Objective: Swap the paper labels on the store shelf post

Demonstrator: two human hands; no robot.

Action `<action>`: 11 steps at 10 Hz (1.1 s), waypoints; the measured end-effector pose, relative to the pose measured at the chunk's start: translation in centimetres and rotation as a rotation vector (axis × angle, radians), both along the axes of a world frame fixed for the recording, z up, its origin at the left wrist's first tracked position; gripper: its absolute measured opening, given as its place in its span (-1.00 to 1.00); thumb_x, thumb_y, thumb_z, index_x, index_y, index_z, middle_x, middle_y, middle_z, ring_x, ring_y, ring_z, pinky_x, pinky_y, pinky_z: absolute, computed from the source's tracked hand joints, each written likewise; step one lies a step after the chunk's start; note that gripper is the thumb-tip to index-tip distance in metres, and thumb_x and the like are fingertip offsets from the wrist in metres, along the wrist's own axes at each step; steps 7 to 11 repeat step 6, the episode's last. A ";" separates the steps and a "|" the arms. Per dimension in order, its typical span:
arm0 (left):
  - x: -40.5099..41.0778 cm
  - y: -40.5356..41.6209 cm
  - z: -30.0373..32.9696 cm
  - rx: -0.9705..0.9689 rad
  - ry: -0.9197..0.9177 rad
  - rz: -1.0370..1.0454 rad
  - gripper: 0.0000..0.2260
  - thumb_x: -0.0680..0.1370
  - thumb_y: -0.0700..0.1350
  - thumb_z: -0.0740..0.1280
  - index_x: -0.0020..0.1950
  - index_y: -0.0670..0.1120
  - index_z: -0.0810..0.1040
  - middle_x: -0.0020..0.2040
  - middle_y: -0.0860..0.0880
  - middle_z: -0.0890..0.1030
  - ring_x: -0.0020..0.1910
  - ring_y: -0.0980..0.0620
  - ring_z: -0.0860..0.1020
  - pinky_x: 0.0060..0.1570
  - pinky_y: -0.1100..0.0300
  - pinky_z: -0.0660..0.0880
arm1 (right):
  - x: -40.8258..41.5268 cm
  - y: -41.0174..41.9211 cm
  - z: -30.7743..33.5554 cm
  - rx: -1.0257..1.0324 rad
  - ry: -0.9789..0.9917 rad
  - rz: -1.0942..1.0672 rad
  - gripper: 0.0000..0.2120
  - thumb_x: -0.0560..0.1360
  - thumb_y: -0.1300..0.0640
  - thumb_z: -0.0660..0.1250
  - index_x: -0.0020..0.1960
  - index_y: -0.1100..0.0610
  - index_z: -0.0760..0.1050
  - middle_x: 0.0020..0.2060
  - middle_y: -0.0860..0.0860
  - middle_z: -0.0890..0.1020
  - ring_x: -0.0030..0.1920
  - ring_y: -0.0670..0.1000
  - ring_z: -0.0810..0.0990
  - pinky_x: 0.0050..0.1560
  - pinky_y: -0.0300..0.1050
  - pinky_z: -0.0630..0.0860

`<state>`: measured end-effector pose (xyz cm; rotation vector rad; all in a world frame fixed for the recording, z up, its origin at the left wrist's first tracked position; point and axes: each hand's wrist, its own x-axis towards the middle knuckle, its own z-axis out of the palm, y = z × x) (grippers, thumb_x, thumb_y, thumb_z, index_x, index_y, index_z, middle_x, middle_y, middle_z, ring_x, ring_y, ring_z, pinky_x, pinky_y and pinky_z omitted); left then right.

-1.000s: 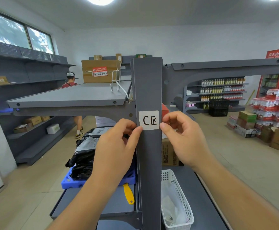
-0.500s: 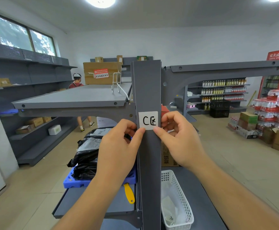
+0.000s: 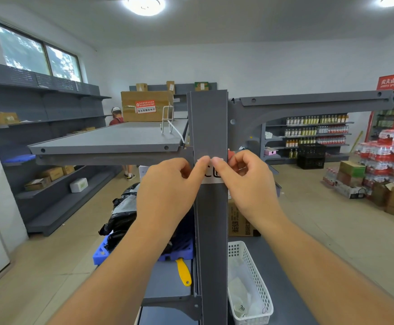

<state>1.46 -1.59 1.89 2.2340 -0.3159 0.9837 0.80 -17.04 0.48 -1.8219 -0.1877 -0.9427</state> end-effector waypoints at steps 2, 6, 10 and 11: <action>-0.4 0.5 -0.3 -0.002 0.031 -0.045 -0.48 0.65 0.24 0.18 -0.41 -0.03 0.43 -0.49 0.01 0.50 -0.49 0.06 0.43 -0.45 0.16 0.35 | -0.3 -0.4 -0.1 0.003 0.046 0.036 -0.74 0.61 -0.04 0.36 -0.15 0.11 0.52 -0.29 -0.07 0.63 -0.33 -0.23 0.57 -0.33 -0.44 0.47; -0.5 1.6 -2.0 -0.028 0.052 -0.051 -0.42 0.64 0.26 0.05 -0.27 -0.12 0.58 -0.39 -0.09 0.63 -0.37 -0.09 0.59 -0.30 -0.14 0.58 | -2.6 -1.8 -0.1 0.099 0.097 0.050 -0.74 0.67 0.03 0.22 -0.13 0.07 0.56 -0.26 0.08 0.62 -0.30 -0.11 0.52 -0.24 -0.21 0.45; -0.5 1.6 -2.0 -0.028 0.052 -0.051 -0.42 0.64 0.26 0.05 -0.27 -0.12 0.58 -0.39 -0.09 0.63 -0.37 -0.09 0.59 -0.30 -0.14 0.58 | -2.6 -1.8 -0.1 0.099 0.097 0.050 -0.74 0.67 0.03 0.22 -0.13 0.07 0.56 -0.26 0.08 0.62 -0.30 -0.11 0.52 -0.24 -0.21 0.45; -0.5 1.6 -2.0 -0.028 0.052 -0.051 -0.42 0.64 0.26 0.05 -0.27 -0.12 0.58 -0.39 -0.09 0.63 -0.37 -0.09 0.59 -0.30 -0.14 0.58 | -2.6 -1.8 -0.1 0.099 0.097 0.050 -0.74 0.67 0.03 0.22 -0.13 0.07 0.56 -0.26 0.08 0.62 -0.30 -0.11 0.52 -0.24 -0.21 0.45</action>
